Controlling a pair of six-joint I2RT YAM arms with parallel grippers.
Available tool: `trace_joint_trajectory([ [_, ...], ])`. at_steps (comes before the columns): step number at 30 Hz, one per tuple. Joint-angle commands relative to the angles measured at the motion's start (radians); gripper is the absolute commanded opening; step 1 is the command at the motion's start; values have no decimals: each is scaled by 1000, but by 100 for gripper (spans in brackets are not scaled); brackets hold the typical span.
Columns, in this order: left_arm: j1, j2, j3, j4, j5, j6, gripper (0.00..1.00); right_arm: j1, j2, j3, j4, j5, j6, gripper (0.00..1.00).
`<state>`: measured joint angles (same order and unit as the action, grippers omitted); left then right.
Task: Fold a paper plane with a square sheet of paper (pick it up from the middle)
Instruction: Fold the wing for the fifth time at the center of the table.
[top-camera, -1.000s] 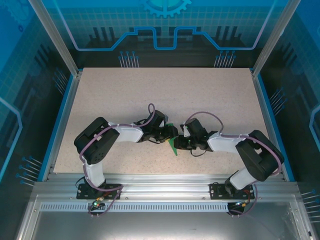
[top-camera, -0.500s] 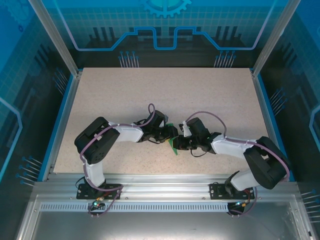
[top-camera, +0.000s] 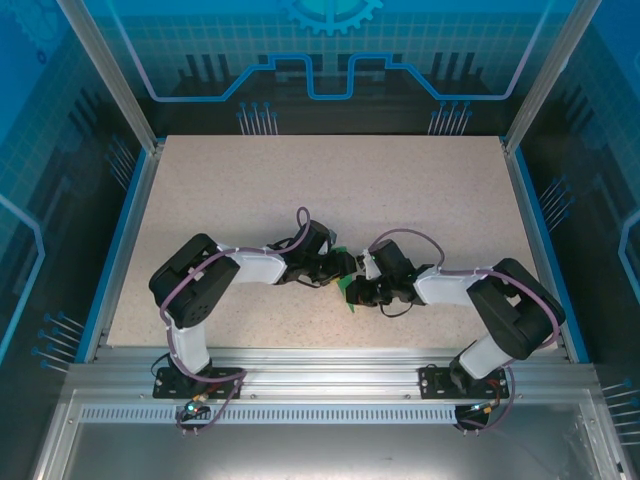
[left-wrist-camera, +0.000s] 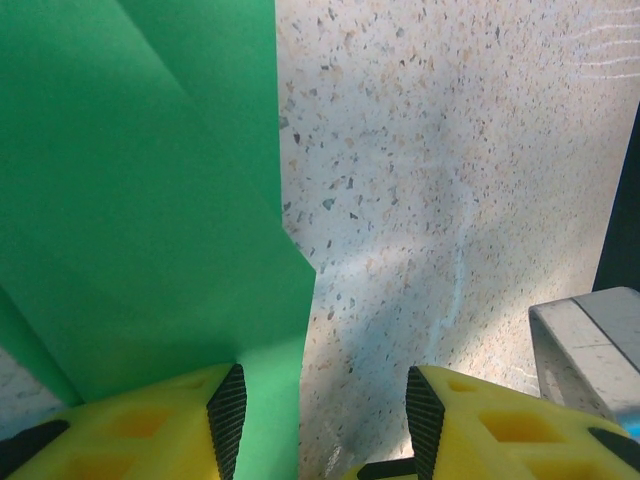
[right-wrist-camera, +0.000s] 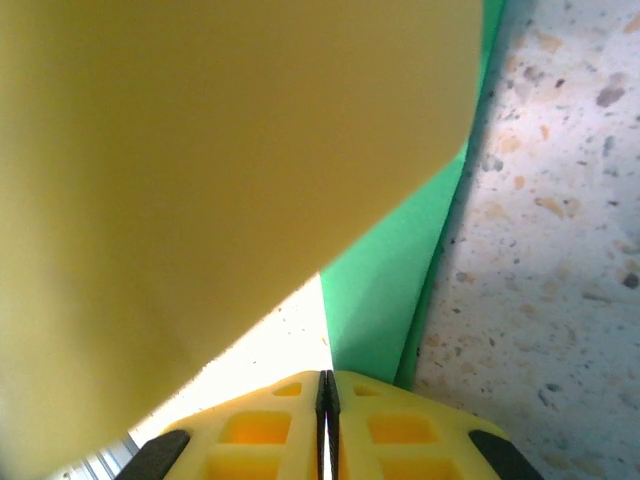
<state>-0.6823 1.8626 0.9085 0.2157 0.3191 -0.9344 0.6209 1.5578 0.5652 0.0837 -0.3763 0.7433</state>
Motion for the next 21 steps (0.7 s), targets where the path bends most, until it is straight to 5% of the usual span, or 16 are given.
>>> trace_joint_trajectory([
  [1,6,30,14,-29,11,29,51,-7,16,-34,-64,-36,-14,12],
  [21,11,43,24,-45,14,27,50,-5,-148,-53,-180,-5,-24,16],
])
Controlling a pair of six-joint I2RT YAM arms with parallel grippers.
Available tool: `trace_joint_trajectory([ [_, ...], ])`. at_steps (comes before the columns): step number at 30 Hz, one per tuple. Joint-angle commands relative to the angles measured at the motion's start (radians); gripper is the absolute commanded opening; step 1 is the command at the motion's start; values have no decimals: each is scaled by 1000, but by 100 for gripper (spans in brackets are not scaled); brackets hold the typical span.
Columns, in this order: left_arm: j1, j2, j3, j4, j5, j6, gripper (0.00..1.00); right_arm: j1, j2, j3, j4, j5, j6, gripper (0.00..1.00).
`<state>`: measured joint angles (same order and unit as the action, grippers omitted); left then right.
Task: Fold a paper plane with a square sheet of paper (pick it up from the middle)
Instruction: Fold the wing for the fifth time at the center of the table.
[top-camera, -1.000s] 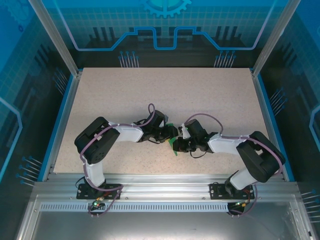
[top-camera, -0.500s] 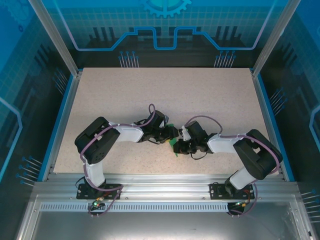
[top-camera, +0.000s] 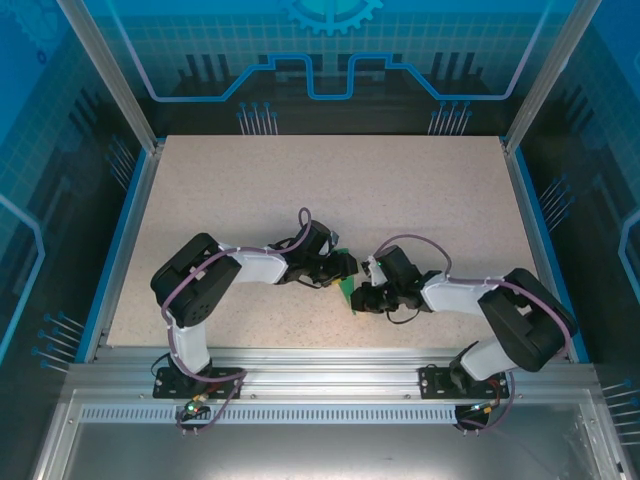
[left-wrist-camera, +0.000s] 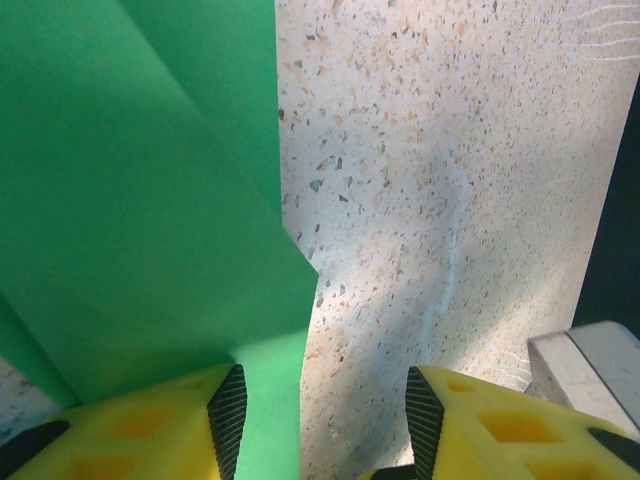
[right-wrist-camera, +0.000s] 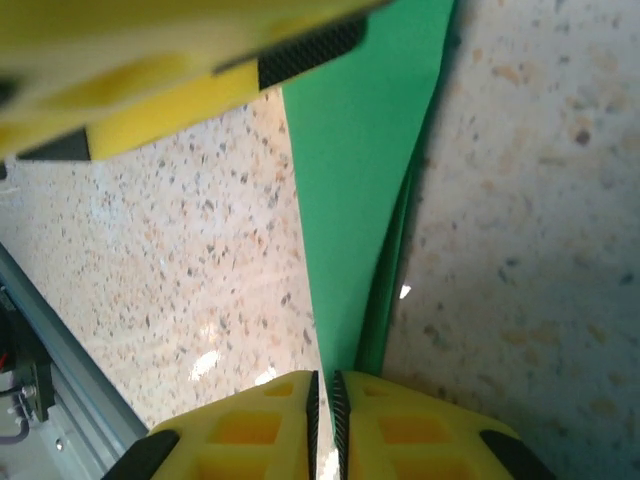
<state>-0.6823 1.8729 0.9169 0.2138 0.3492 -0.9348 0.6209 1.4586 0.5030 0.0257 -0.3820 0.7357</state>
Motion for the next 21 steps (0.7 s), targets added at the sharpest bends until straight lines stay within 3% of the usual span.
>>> trace_joint_trajectory([
  [1,12,32,16,-42,-14,27,50,-5,-65,19,-142,18,-24,18],
  [7,11,33,19,-39,-8,27,50,4,-64,81,-116,-43,-27,18],
  [13,11,34,19,-37,-3,28,50,46,18,140,-116,-24,-24,17],
  [21,11,32,19,-47,0,37,50,37,91,76,-112,3,-6,16],
])
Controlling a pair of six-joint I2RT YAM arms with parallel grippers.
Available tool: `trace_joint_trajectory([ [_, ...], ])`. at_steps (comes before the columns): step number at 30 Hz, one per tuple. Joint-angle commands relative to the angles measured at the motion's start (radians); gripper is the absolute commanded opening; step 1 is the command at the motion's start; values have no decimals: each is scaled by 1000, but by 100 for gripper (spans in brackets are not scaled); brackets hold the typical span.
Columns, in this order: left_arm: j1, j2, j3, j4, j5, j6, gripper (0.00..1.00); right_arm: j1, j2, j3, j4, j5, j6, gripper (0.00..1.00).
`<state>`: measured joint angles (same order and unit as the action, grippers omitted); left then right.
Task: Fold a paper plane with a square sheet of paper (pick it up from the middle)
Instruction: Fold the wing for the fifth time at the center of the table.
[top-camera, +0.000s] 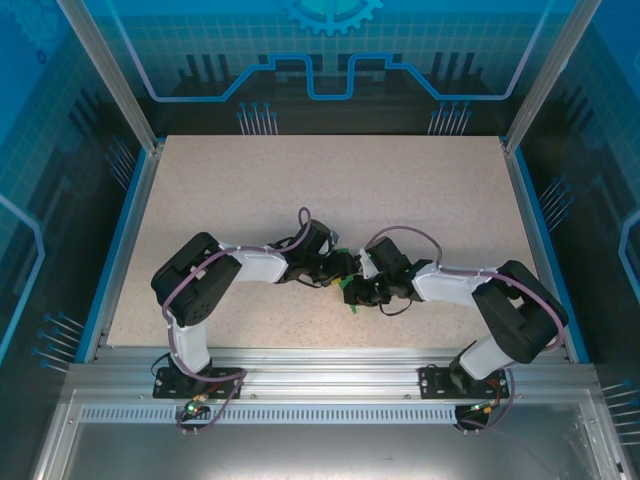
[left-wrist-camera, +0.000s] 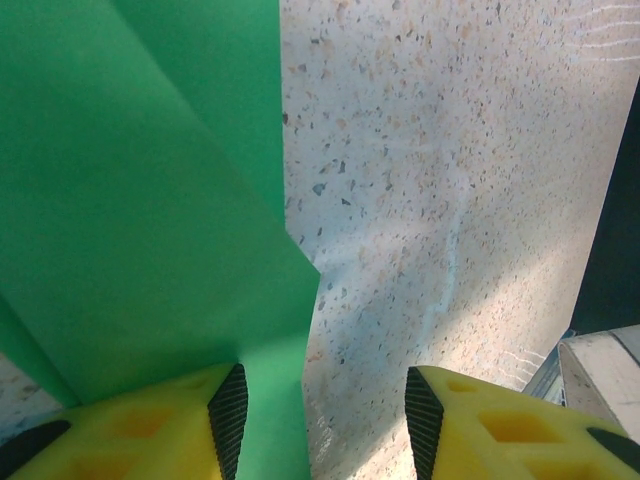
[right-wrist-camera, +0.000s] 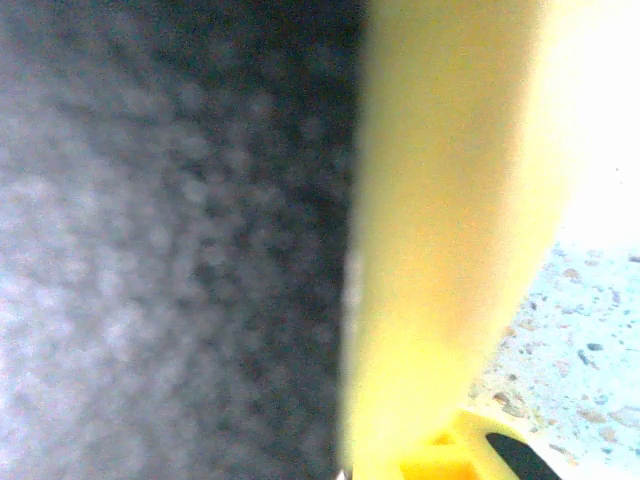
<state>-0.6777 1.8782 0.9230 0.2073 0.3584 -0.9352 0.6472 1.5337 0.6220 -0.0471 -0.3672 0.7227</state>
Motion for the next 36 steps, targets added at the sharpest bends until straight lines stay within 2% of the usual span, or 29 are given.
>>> trace_joint_trajectory([
  [1,7,27,13,-42,-12,39,50,9,9,-55,-40,-12,9,16],
  [17,9,37,19,-52,-12,42,50,4,-53,-156,-83,-1,10,16],
  [23,9,39,23,-54,-10,39,50,5,-76,-180,-105,-33,-16,16],
  [31,6,39,24,-46,3,37,50,3,-199,-124,-115,10,11,15],
  [36,7,41,29,-46,11,36,50,1,-219,-73,-17,-11,50,16],
])
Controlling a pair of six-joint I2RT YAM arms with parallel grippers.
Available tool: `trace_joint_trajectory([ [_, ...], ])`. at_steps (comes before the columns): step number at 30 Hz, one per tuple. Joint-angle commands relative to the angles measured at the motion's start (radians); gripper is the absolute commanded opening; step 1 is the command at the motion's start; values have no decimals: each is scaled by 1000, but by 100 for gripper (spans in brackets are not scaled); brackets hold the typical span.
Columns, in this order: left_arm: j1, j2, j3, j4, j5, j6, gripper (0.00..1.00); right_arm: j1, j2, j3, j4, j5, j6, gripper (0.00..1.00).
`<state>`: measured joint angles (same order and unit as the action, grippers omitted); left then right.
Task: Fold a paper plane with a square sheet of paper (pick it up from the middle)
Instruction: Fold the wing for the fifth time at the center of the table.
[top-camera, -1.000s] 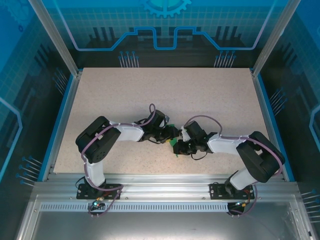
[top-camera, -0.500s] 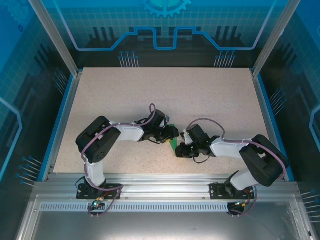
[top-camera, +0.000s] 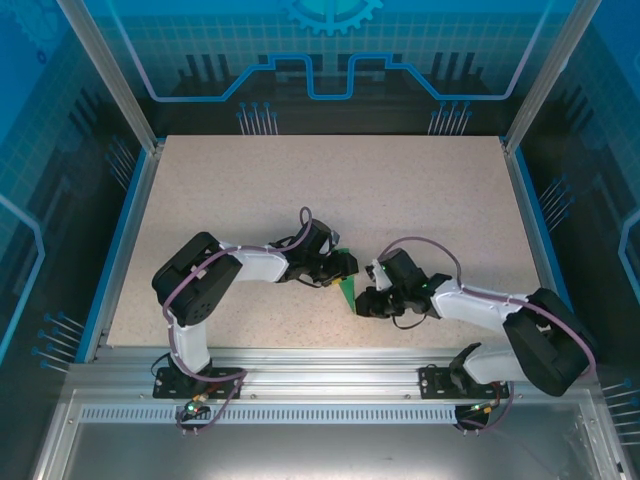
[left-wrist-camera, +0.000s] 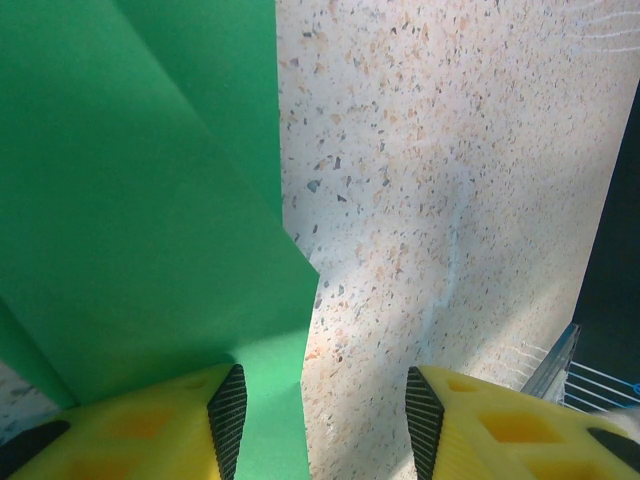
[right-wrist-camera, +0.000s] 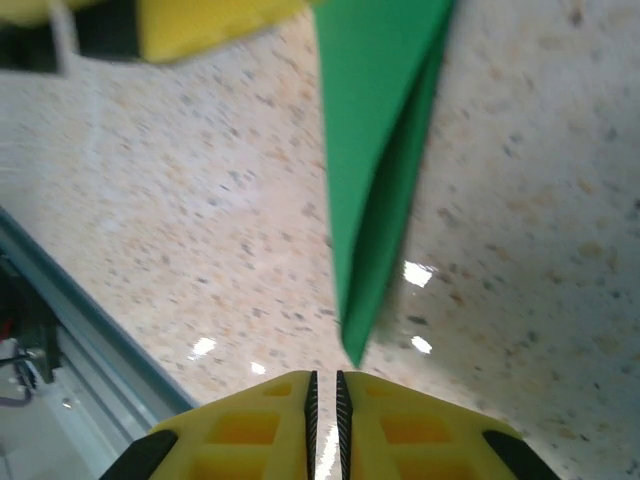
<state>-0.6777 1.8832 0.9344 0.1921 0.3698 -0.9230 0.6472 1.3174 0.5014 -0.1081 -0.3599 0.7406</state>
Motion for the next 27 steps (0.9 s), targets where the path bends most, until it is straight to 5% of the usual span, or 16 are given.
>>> trace_joint_trajectory([
  [1,8,36,19,-30,0,24,50,1,11,56,63,-28,35,16],
  [12,7,34,21,-33,4,24,51,-3,231,51,126,-5,70,16],
  [27,7,34,24,-40,2,23,51,-11,26,-60,-8,-14,17,17],
])
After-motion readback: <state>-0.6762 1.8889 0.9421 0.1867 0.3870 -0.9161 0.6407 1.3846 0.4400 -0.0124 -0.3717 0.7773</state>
